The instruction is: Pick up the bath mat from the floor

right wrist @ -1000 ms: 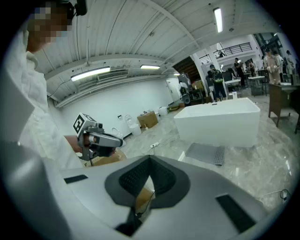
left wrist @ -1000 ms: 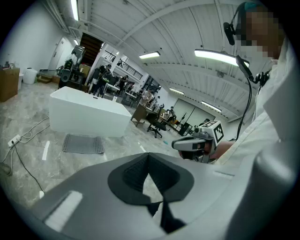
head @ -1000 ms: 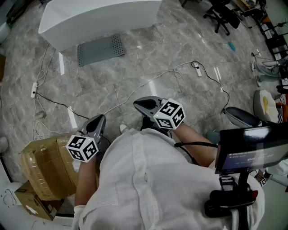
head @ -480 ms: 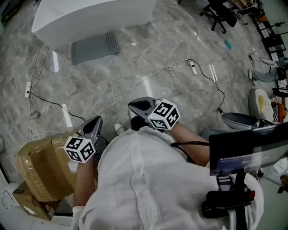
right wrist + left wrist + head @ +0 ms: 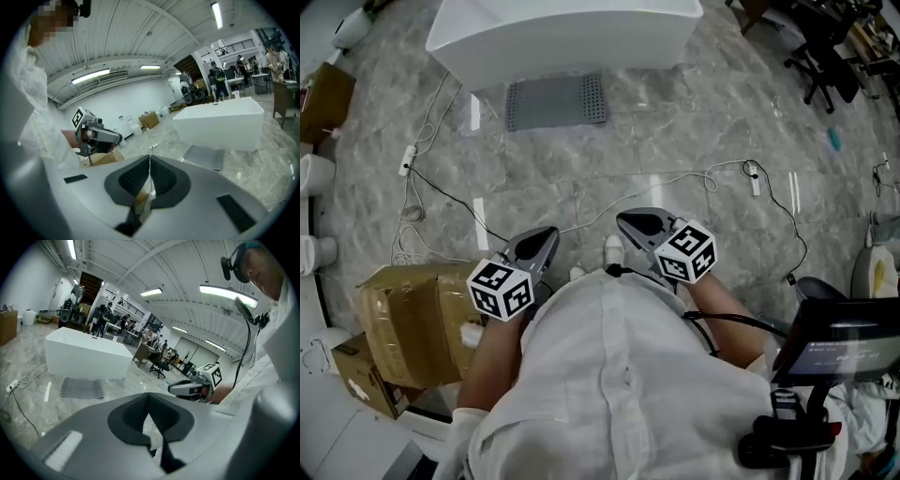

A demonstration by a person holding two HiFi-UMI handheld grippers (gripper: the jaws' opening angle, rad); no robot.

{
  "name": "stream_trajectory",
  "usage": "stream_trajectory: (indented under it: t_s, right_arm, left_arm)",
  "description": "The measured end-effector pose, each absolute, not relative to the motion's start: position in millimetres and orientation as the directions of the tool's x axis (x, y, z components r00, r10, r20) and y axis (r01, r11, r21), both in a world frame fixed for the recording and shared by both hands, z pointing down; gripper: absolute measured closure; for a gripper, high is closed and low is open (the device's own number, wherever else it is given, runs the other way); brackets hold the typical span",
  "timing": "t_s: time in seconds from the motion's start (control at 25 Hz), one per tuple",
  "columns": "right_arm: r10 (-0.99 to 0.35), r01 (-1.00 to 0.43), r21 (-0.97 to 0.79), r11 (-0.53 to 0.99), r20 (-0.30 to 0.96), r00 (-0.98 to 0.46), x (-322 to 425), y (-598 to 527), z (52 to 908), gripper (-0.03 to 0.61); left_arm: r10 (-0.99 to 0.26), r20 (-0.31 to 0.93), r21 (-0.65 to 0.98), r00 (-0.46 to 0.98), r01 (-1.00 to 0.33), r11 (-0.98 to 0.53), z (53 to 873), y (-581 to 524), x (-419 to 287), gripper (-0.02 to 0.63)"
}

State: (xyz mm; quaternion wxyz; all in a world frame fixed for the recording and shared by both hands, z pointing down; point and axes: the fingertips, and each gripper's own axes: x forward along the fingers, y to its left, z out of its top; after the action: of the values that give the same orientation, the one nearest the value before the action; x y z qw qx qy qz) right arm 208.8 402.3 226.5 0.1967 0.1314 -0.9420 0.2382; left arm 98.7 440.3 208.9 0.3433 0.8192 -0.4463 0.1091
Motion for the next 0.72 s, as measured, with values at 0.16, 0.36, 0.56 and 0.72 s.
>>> stream_trajectory:
  t_s: [0.16, 0.36, 0.56, 0.72]
  right_arm:
    - [-0.177, -0.355, -0.393, 0.848, 0.420, -0.890, 224.8, 374.8, 234.5, 0.572]
    - [-0.182, -0.360, -0.410, 0.838, 0.410, -0.893, 234.4, 346.6, 249.3, 0.571]
    - [-0.192, -0.374, -0.435, 0.819, 0.406, -0.894, 229.6, 324.2, 257.2, 0.560]
    - [-0.230, -0.412, -0.432, 0.802, 0.413, -0.881, 217.7, 296.3, 263.0, 0.557]
  left_arm:
    - [-0.661, 0.514, 0.434, 0.547, -0.830, -0.350, 211.5, 418.7, 107.6, 0.607]
    - [-0.682, 0.533, 0.384, 0.501, -0.861, -0.333, 215.4, 393.2, 107.0, 0.607]
    - [-0.685, 0.529, 0.381, 0.501, -0.861, -0.336, 215.7, 366.4, 97.5, 0.606]
    - [-0.667, 0.511, 0.402, 0.543, -0.836, -0.373, 223.9, 333.4, 83.9, 0.606]
